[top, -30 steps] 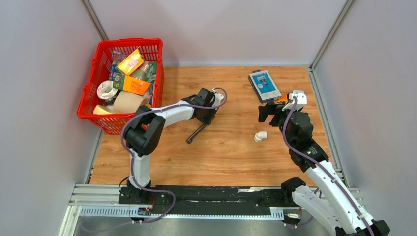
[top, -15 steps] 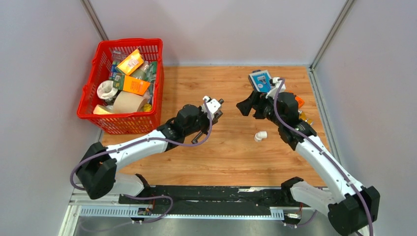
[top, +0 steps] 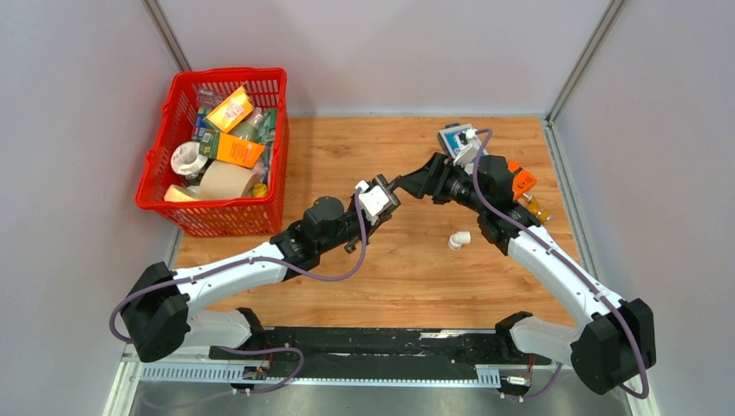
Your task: Install the water faucets
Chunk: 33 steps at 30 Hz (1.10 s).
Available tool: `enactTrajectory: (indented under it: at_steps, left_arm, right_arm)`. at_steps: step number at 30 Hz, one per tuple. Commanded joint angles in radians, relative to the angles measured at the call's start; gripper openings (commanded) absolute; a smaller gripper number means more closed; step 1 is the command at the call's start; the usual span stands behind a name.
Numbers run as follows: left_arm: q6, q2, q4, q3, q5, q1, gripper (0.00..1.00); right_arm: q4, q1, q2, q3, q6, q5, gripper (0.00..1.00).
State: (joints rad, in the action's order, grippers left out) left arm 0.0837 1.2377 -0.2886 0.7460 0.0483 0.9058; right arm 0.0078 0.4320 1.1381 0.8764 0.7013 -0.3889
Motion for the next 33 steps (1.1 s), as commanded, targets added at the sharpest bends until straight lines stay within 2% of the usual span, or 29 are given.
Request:
enactTrajectory:
  at_steps: [1,5,7,10,12,13,15,17,19,33]
  left_arm:
    - [0.045,-0.038,-0.127,0.015,0.019,0.022,0.00]
    - [0.057,-0.041,-0.132,0.013,0.024,0.035,0.00]
    - [0.059,-0.044,-0.133,0.012,0.022,0.036,0.00]
    - [0.054,-0.050,-0.145,0.001,0.021,0.039,0.00]
    - [0.051,-0.053,-0.161,-0.016,0.007,0.038,0.05]
    - [0.044,-0.052,-0.176,-0.020,0.002,0.039,0.22]
    - [0.033,-0.050,-0.211,-0.039,-0.019,0.038,0.40]
    - [0.024,-0.050,-0.254,-0.063,-0.030,0.039,0.51]
    - [0.016,-0.041,-0.296,-0.083,-0.037,0.038,0.57]
    - [-0.062,0.058,-0.478,-0.125,-0.045,0.038,0.60]
  right_arm:
    - [0.107,0.033,0.029,0.021,0.038,-0.056,0.73]
    - [0.112,0.048,0.057,0.033,0.021,-0.041,0.61]
    - [0.112,0.051,0.064,0.035,0.015,-0.031,0.51]
    - [0.112,0.056,0.066,0.033,-0.002,-0.022,0.26]
    - [0.112,0.057,0.063,0.033,-0.005,-0.027,0.06]
    - [0.110,0.060,0.061,0.033,-0.006,-0.027,0.00]
    - [0.110,0.073,0.045,0.029,-0.005,-0.012,0.00]
    - [0.107,0.088,0.026,0.024,-0.008,0.011,0.00]
    - [0.100,0.106,0.008,0.024,-0.010,0.037,0.00]
    - [0.064,0.178,-0.044,0.027,-0.011,0.142,0.00]
